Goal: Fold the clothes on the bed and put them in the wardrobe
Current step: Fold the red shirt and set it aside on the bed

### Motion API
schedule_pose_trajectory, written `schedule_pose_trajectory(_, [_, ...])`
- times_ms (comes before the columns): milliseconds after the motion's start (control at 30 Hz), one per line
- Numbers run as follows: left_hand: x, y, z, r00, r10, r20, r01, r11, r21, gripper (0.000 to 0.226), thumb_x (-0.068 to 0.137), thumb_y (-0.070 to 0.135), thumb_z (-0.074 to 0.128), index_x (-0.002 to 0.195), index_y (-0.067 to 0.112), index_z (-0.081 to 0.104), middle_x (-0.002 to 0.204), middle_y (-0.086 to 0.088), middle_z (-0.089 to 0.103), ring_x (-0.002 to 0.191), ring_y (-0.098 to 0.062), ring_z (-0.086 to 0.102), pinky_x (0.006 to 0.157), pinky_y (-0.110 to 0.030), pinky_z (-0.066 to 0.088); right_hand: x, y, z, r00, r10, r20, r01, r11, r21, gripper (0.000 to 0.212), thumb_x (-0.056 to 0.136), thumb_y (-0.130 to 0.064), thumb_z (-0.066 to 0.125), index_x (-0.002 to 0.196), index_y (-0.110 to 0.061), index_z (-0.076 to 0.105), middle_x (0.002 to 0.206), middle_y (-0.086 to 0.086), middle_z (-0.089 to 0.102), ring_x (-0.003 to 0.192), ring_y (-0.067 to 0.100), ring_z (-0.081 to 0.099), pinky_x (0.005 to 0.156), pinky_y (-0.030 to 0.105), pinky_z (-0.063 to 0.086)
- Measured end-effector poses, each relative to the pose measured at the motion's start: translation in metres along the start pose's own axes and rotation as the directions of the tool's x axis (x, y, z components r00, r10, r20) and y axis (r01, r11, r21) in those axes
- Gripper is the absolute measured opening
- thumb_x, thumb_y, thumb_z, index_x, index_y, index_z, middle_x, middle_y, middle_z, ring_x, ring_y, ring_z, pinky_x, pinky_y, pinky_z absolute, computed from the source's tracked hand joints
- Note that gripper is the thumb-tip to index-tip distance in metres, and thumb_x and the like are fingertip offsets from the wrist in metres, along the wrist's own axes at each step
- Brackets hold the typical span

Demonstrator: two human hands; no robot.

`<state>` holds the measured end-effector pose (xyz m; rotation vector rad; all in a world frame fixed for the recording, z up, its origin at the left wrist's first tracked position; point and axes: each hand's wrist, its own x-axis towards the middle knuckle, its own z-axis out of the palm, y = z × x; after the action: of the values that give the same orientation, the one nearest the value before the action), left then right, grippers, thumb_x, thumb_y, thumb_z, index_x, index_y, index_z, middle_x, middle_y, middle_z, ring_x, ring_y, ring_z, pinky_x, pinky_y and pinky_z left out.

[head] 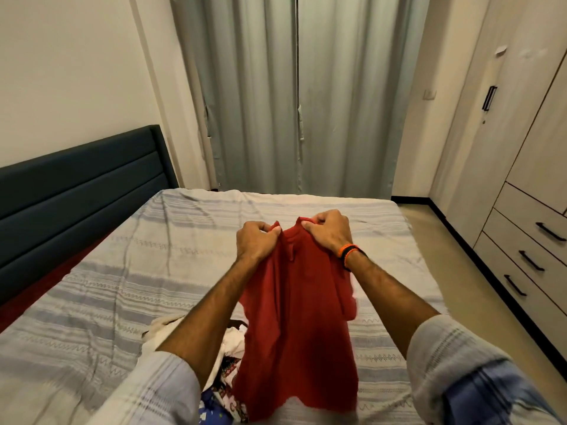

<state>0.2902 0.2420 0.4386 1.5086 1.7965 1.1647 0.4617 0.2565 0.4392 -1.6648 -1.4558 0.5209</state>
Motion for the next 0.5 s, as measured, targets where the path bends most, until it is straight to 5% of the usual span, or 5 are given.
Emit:
schedule_pose_trajectory(267, [-0.024,0.008,0.023,0.999,0.006,-0.043,-0.011,0.994,-0.105,0.029,0.084,0.030,0.070,0.058,0.019,0.071,0.051,0.001,0.066,0.052,-0.011,0.067,0.065,-0.026,0.058,-0.018,-0.005,0.017,0.988,-0.156,0.016,0.156,0.988,-0.002,0.021,0.083,-0.028,0.073,0.101,-0.017,0.076,0.097,0.003,0.076,0.091,0.016,0.069,0.083,0.025,0.053])
schedule_pose_trajectory(500, [-0.035,0.014,0.020,0.995,-0.038,-0.088,0.018,0.977,-0.213,0.021,0.087,0.023,0.071,0.068,0.016,0.072,0.056,0.003,0.066,0.040,-0.009,0.063,0.046,-0.014,0.051,-0.022,-0.007,0.012,0.966,-0.258,0.031,0.259,0.964,-0.065,0.014,0.084,-0.030,0.072,0.094,-0.022,0.079,0.092,-0.005,0.076,0.088,0.011,0.068,0.082,0.032,0.057])
